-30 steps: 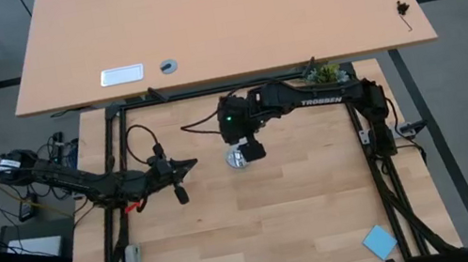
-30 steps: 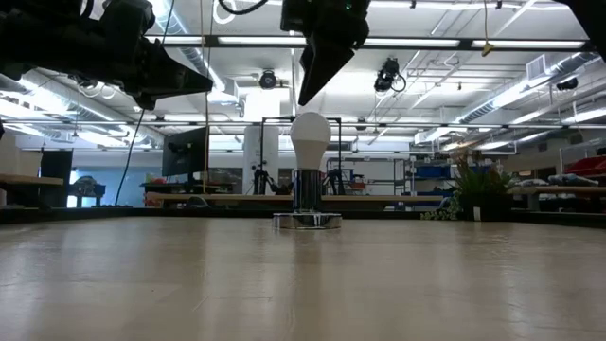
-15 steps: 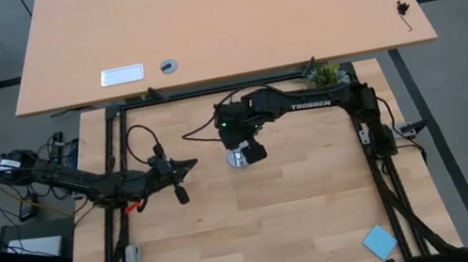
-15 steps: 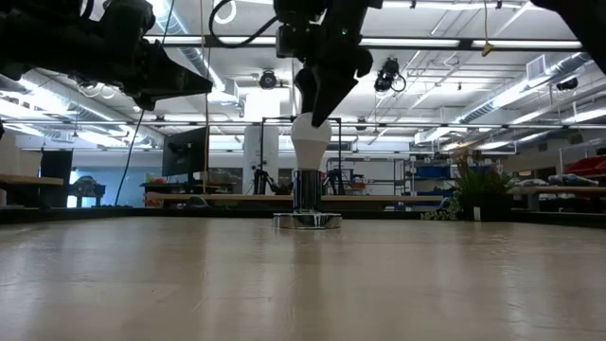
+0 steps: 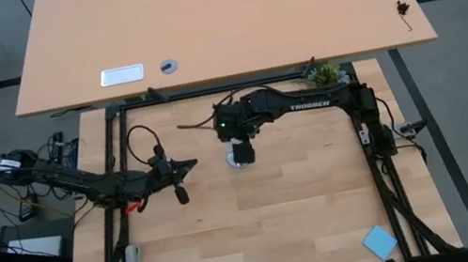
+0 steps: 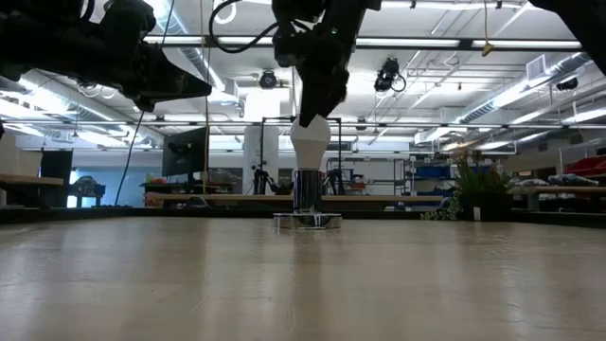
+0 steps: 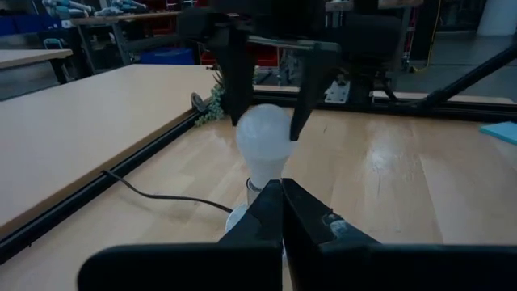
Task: Screw lightbulb
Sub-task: Insert the lightbulb into the lamp socket
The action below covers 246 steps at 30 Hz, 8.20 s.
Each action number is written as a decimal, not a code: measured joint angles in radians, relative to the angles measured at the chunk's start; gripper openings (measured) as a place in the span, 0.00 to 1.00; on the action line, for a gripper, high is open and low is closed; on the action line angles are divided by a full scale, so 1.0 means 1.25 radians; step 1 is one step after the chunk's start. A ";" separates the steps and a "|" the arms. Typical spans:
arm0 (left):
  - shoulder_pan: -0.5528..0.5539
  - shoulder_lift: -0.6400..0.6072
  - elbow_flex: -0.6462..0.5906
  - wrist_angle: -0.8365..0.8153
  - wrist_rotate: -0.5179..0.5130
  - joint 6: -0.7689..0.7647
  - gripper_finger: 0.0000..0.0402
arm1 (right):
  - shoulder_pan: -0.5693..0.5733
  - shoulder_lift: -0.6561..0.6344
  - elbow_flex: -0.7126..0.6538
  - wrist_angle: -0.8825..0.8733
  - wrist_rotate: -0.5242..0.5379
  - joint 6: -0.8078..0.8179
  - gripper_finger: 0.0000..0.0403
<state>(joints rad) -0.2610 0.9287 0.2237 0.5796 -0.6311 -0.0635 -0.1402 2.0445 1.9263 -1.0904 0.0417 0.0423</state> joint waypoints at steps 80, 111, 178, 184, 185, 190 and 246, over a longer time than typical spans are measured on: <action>0.237 0.245 0.001 0.150 0.325 -0.037 0.00 | 0.004 0.011 0.181 -0.131 -0.032 -0.180 0.83; 0.304 0.671 0.185 0.295 0.402 -0.009 0.00 | -0.031 0.013 0.067 -0.062 -0.069 -0.247 0.80; 0.308 0.769 0.229 0.297 0.350 -0.034 0.00 | -0.116 0.012 0.078 -0.023 -0.112 -0.096 0.79; 0.308 0.770 0.229 0.297 0.350 -0.034 0.00 | -0.129 0.012 0.056 -0.009 -0.171 -0.088 0.76; 0.308 0.769 0.229 0.297 0.350 -0.034 0.00 | -0.126 0.012 0.055 -0.010 -0.176 -0.090 0.75; 0.308 0.770 0.229 0.297 0.350 -0.034 0.00 | -0.107 0.012 0.055 -0.034 -0.178 -0.090 0.70; 0.308 0.770 0.229 0.297 0.349 -0.037 0.00 | -0.046 0.025 0.051 0.028 0.007 0.071 0.79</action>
<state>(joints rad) 0.1246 1.8912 0.5102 0.9508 -0.1943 -0.1097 -0.1982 2.0762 1.9900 -1.0549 0.0509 0.1315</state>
